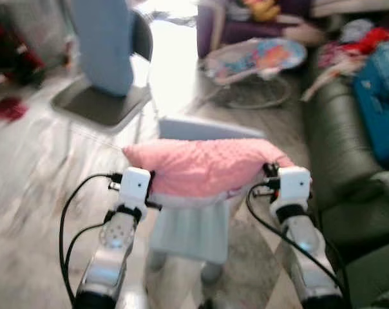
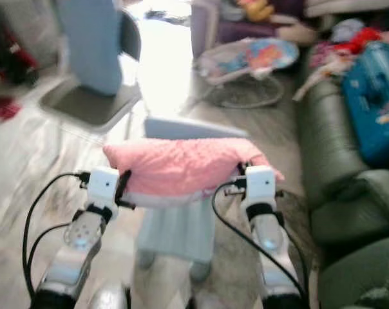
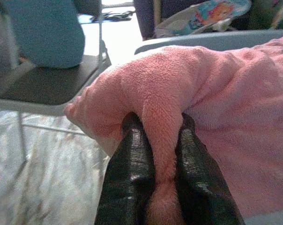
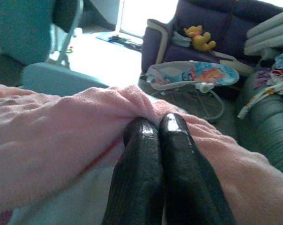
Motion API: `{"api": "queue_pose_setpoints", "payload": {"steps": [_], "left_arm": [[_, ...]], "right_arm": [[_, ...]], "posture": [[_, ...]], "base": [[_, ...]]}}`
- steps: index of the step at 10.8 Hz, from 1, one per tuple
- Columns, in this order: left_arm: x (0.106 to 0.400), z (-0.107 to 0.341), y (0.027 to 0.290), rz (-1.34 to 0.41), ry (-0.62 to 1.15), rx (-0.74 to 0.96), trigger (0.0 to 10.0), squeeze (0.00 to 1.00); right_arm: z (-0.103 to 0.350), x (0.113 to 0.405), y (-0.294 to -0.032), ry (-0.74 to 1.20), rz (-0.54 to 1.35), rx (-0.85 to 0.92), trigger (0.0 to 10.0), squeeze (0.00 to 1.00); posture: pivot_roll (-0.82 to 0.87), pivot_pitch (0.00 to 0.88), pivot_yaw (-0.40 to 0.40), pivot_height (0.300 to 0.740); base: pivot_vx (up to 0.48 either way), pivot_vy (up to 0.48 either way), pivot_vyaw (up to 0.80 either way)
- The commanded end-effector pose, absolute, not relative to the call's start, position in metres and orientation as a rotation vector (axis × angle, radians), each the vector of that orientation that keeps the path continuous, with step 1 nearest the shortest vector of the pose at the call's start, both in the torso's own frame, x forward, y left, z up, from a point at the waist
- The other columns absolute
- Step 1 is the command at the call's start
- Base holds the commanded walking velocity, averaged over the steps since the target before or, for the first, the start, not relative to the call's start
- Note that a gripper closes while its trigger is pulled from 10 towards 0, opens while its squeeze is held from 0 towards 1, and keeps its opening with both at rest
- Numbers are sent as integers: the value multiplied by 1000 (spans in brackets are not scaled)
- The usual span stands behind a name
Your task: Move the pillow to the sofa
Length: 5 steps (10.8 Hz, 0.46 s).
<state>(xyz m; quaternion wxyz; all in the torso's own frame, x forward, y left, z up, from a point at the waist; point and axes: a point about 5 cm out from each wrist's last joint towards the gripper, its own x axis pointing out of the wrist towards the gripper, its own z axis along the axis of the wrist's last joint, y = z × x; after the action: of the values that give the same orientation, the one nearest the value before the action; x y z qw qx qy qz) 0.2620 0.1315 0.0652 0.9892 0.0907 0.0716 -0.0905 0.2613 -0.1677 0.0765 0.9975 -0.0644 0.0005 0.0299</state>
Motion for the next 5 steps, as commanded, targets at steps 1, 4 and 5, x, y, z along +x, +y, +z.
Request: {"api": "queue_pose_setpoints", "payload": {"steps": [1,4,5], "left_arm": [[263,70,129,-191,123,174,10000,0],[264,71,130,-187,131,165,10000,0],[263,70,130,-187,134,163,10000,0]], "right_arm": [[78,260,-171,-2,54,-128,10000,0],[79,260,-169,-3,62,-127,10000,0],[79,260,-168,-3,66,-130,10000,0]], "posture": [[-27,66,-82,740],[-25,70,-81,740],[-25,69,-82,740]], "base": [[-382,0,0],[-393,0,0],[-394,0,0]]}}
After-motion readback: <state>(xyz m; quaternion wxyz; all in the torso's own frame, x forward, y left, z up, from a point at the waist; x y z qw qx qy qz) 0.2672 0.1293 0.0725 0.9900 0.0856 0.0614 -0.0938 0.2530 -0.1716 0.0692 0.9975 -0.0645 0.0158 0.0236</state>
